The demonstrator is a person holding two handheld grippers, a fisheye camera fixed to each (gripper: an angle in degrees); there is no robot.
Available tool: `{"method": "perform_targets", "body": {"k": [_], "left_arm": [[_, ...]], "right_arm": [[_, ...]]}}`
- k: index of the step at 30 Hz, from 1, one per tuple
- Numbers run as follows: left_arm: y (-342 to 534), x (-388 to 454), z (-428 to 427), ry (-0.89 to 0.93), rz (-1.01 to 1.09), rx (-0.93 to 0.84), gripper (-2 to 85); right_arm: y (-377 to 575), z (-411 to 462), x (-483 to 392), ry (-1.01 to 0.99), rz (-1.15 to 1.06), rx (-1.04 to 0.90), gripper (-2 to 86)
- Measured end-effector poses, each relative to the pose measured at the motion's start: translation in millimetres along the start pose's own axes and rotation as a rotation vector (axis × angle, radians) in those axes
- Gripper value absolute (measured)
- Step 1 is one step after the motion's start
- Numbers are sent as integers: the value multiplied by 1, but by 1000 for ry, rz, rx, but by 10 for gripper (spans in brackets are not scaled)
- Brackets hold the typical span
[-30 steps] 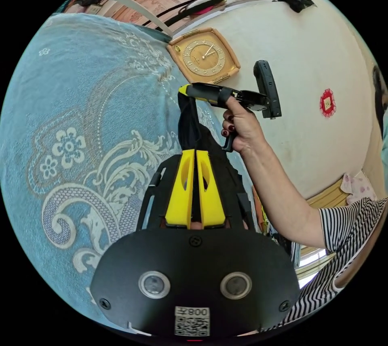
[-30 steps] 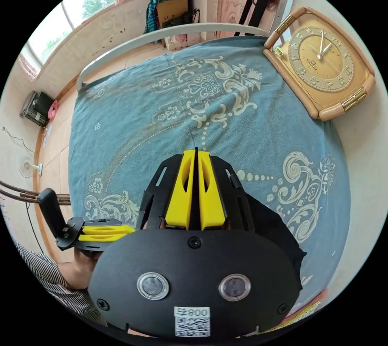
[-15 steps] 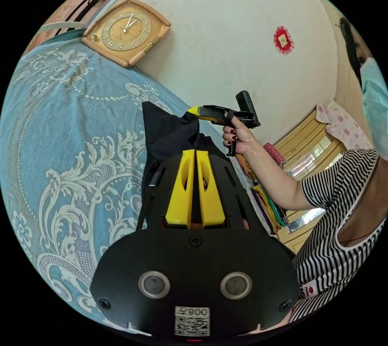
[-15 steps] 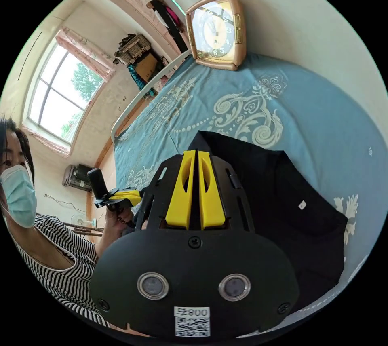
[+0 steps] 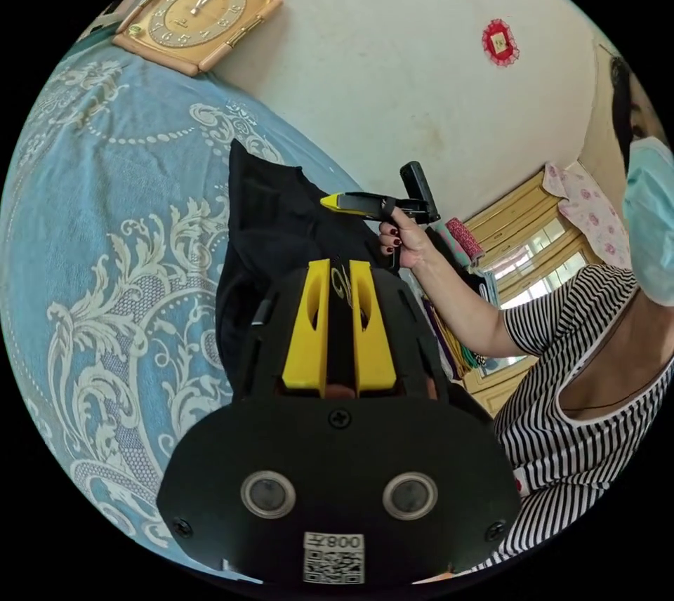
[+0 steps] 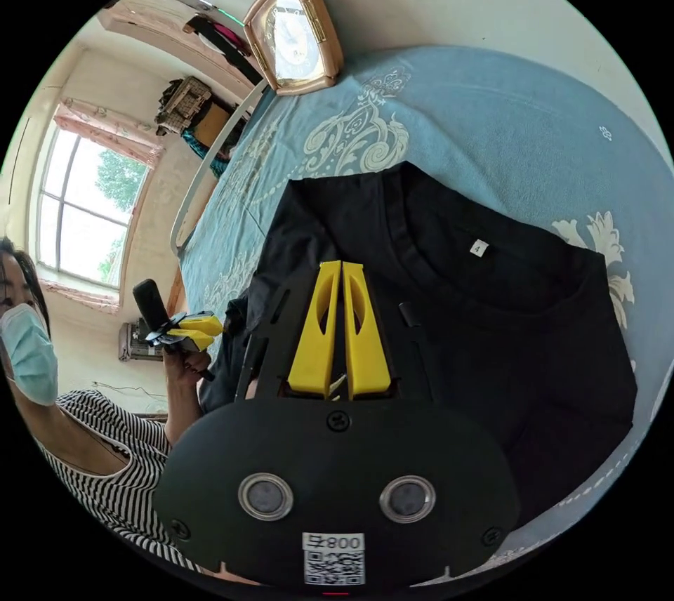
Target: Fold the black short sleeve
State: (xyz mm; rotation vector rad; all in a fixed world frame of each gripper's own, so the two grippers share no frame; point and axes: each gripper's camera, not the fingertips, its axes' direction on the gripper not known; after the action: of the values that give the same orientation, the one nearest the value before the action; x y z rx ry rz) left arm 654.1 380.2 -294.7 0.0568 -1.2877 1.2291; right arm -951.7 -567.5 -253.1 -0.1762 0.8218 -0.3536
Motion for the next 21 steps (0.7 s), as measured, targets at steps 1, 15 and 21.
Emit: {"method": "perform_targets", "body": {"k": [1, 15, 21], "left_arm": [[-3, 0, 0, -43, -22, 27, 40], [-46, 9, 45, -381, -104, -157, 2], [-54, 18, 40, -355, -105, -101, 2]], "right_arm": [[-6, 7, -11, -23, -46, -1, 3], [-103, 148, -78, 78, -221, -141, 0], [-82, 139, -95, 71, -261, -96, 0]]}}
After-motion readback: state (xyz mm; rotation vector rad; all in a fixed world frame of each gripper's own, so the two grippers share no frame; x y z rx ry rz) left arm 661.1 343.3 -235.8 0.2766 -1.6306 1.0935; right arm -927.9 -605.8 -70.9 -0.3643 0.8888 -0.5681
